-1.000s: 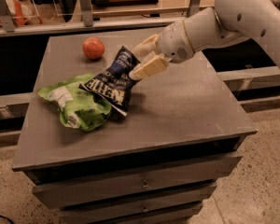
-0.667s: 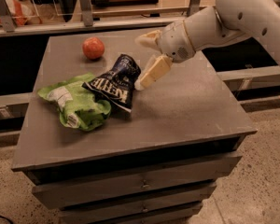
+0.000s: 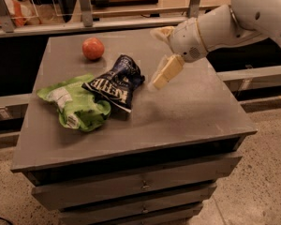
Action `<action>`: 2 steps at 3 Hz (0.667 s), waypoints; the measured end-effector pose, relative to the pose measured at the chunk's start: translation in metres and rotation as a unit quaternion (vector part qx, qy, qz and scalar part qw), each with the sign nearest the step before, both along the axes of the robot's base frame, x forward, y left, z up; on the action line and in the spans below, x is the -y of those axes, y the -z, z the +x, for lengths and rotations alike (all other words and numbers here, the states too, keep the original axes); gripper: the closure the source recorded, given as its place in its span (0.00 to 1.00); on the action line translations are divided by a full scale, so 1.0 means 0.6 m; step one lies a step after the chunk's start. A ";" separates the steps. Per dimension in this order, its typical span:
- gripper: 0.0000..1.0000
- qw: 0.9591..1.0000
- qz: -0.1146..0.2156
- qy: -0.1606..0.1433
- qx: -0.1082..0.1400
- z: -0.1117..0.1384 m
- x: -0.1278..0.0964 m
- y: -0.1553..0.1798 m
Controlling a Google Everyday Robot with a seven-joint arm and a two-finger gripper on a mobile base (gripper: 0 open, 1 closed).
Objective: Move blue chip bag near green rice chip bag
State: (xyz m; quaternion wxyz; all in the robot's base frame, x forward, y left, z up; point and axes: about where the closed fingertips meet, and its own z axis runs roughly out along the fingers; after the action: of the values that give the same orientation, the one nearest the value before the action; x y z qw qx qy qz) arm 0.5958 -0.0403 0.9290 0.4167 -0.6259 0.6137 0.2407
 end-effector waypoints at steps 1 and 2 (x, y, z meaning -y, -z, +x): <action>0.00 0.999 -0.003 0.042 0.024 0.009 0.045 -0.007; 0.00 0.994 0.002 0.099 0.051 0.019 0.089 -0.017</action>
Offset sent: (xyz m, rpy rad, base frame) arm 0.0226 -0.0966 0.0196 0.0206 -0.1791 -0.3683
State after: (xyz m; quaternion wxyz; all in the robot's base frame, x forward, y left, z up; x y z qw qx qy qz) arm 0.6075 -0.0936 0.9390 0.4702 -0.5728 0.6501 0.1675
